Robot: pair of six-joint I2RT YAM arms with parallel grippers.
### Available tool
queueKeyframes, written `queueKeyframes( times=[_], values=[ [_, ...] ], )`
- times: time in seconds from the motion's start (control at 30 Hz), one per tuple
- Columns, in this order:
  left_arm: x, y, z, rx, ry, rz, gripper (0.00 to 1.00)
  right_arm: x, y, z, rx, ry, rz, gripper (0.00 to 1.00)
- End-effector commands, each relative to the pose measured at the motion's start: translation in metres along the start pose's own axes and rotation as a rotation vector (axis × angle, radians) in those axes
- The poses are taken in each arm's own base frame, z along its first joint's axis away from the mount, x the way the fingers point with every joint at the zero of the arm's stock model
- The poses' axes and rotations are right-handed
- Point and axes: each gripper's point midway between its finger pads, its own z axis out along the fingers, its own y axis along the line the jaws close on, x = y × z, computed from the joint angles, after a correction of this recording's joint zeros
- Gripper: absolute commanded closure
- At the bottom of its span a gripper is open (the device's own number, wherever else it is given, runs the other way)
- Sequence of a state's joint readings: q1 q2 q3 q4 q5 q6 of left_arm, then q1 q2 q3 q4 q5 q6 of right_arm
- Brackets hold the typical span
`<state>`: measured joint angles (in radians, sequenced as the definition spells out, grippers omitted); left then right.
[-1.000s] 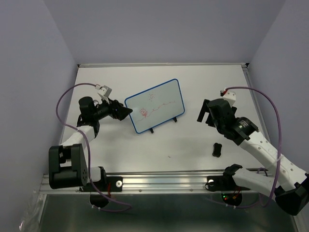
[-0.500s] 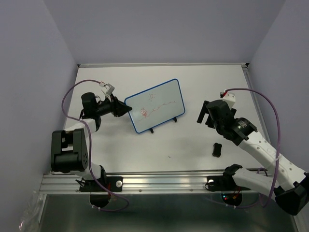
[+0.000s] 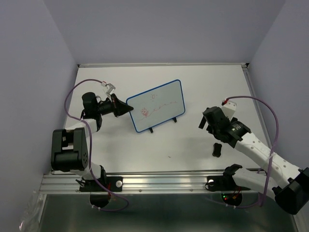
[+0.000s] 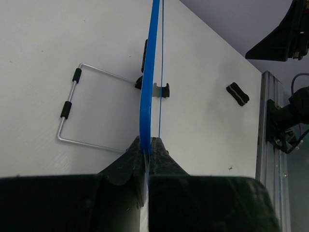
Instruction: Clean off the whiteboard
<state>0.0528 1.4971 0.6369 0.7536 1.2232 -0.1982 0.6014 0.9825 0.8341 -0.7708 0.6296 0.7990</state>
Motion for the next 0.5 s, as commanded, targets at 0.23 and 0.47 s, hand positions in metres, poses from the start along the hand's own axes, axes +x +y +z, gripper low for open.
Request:
queueKeyframes(
  times=[0.23, 0.47],
  values=[
    [0.001, 0.006, 0.002, 0.006, -0.018, 0.062, 1.00, 0.044, -0.050, 0.025, 0.191, 0.107, 0.122, 0.02],
    [0.005, 0.008, 0.002, 0.006, -0.012, 0.046, 1.00, 0.059, -0.057, 0.028, 0.200, 0.158, 0.202, 0.12]
  ],
)
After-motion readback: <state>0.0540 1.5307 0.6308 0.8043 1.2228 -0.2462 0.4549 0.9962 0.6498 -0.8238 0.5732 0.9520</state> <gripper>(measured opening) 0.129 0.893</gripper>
